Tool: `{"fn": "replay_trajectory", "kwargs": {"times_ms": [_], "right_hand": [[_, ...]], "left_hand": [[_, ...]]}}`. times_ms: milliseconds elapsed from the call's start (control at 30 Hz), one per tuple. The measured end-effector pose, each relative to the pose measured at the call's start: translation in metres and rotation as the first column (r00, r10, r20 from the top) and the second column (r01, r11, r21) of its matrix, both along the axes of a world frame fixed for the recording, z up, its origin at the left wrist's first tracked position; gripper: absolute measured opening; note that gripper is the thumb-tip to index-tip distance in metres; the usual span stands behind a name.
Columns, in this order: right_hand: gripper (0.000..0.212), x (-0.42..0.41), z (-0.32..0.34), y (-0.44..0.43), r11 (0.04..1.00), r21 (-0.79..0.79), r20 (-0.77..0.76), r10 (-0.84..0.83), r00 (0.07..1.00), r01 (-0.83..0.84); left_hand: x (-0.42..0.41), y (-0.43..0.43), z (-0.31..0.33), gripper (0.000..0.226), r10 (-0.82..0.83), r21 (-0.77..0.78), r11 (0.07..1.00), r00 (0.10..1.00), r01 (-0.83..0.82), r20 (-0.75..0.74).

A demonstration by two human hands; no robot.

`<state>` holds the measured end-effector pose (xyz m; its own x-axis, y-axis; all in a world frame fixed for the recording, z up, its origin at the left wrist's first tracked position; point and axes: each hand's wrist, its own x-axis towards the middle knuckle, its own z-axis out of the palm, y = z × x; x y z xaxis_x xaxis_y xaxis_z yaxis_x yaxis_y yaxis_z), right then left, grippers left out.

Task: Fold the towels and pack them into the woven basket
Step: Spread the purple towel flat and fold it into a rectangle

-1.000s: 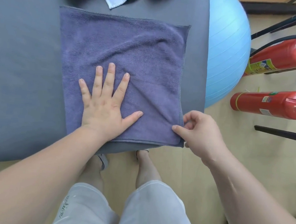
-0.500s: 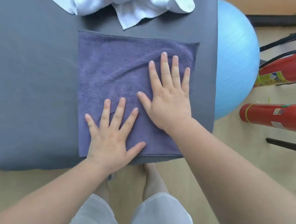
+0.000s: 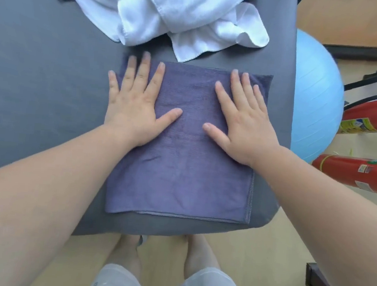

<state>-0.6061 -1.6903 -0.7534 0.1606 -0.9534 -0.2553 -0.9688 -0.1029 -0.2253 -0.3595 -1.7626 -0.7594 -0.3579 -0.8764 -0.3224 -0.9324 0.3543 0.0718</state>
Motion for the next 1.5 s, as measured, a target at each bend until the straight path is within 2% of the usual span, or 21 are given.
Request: {"fn": "replay_trajectory", "kwargs": {"times_ms": [67, 167, 267, 333, 433, 567, 667, 800, 933, 1033, 1233, 1367, 1500], "right_hand": [[0.087, 0.006, 0.001, -0.013, 0.996, 0.001, -0.018, -0.093, 0.996, 0.093], [0.077, 0.009, -0.003, -0.025, 0.984, -0.045, -0.044, -0.177, 0.983, 0.175], [0.05, 0.003, -0.007, -0.039, 0.95, -0.252, -0.01, -0.193, 0.981, 0.185], [0.043, -0.003, -0.005, -0.053, 0.928, -0.344, -0.041, -0.17, 0.985, 0.146], [0.029, -0.009, 0.009, -0.07, 0.972, -0.222, -0.121, -0.104, 0.987, 0.075], [0.026, -0.013, 0.022, -0.08, 0.996, -0.084, -0.063, -0.029, 0.998, 0.024], [0.021, -0.019, 0.028, -0.075, 0.996, -0.085, -0.081, -0.008, 0.997, 0.001], [0.011, -0.027, 0.035, -0.068, 0.989, -0.147, -0.113, -0.042, 0.993, 0.025], [0.013, -0.026, 0.051, -0.082, 0.95, -0.289, -0.078, -0.149, 0.986, 0.121], [0.014, -0.021, 0.06, -0.078, 0.932, -0.34, -0.03, -0.142, 0.989, 0.124], [0.021, -0.014, 0.052, -0.001, 0.955, -0.284, 0.096, -0.064, 0.993, 0.089], [0.022, -0.008, 0.044, 0.063, 0.96, -0.279, 0.096, 0.007, 0.995, 0.02], [0.02, 0.004, 0.046, 0.107, 0.95, -0.308, 0.105, -0.017, 0.994, 0.048]], "left_hand": [[0.004, -0.006, 0.001, 0.101, 0.053, 0.006, 0.999, 0.999, -0.053, -0.004], [0.004, -0.005, 0.002, 0.101, 0.04, 0.009, 0.999, 0.998, -0.04, 0.043], [0.004, -0.01, 0.008, 0.085, 0.016, -0.033, 0.999, 0.999, -0.015, 0.035], [0.004, -0.021, 0.015, 0.069, -0.005, -0.133, 0.991, 1.0, 0.005, -0.005], [-0.003, -0.039, 0.024, 0.05, -0.077, -0.228, 0.97, 0.997, 0.079, 0.017], [-0.009, -0.056, 0.035, 0.029, -0.096, -0.181, 0.977, 0.992, 0.108, 0.077], [-0.011, -0.061, 0.042, 0.02, -0.106, -0.14, 0.984, 0.993, 0.114, 0.06], [-0.005, -0.061, 0.051, 0.01, -0.111, -0.145, 0.984, 0.993, 0.103, -0.049], [0.006, -0.072, 0.065, 0.006, -0.092, -0.317, 0.948, 0.98, 0.032, -0.177], [0.017, -0.066, 0.071, 0.005, -0.082, -0.381, 0.924, 0.968, -0.015, -0.239], [0.053, 0.013, 0.054, 0.013, -0.127, -0.282, 0.959, 0.922, 0.02, -0.365], [0.071, 0.07, 0.046, 0.008, -0.091, -0.229, 0.973, 0.914, -0.002, -0.394], [0.081, 0.105, 0.045, 0.009, -0.098, -0.219, 0.976, 0.907, 0.006, -0.409]]}}
